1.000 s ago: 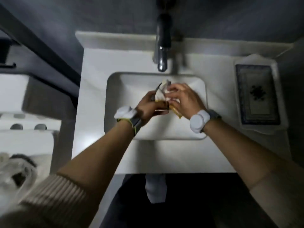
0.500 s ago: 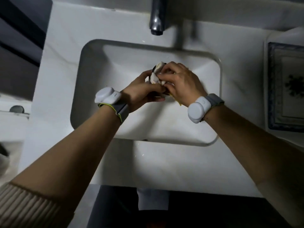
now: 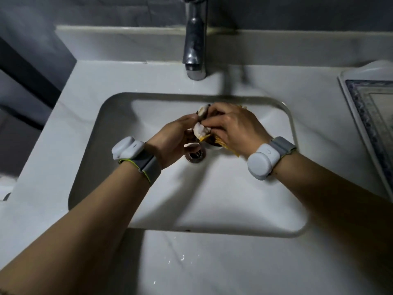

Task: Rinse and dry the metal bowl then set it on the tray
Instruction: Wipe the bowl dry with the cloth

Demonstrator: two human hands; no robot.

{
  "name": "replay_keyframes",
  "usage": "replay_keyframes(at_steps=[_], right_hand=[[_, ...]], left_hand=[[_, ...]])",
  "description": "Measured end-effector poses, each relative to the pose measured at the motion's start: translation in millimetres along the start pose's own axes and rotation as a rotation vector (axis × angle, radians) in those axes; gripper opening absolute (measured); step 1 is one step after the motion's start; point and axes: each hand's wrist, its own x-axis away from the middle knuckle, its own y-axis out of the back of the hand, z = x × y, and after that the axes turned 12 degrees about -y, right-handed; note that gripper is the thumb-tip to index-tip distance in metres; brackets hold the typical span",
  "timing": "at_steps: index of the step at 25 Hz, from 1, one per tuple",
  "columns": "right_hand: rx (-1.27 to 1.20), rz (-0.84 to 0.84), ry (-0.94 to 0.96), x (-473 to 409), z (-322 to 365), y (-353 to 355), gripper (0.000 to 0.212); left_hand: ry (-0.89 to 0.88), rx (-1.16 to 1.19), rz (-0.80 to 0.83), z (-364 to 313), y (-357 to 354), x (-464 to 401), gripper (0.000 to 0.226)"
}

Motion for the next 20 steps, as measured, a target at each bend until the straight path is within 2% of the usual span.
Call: replay_keyframes(at_steps=[7,14,17,20], right_hand=[[-0.037,-0.142,0.092,-2,-3,3,0.021],[-0.028,-0.235,0.046,40,25,8,0.023],[-0.1,-0.206,0.03,55,32,10,0.02],[-0.097,-0.247,0.014,58,32,7,0.022]], left_hand=[[-0.172,-0.046,0.028,-4,2,2,0.02],[-0.259,-0.067,0.06,-1,-9,46,0.017],[-0.281,-0.072,0.069,1,-15,57,0.031],[-0.269,-0.096,0.103,0,-15,57,0.038]])
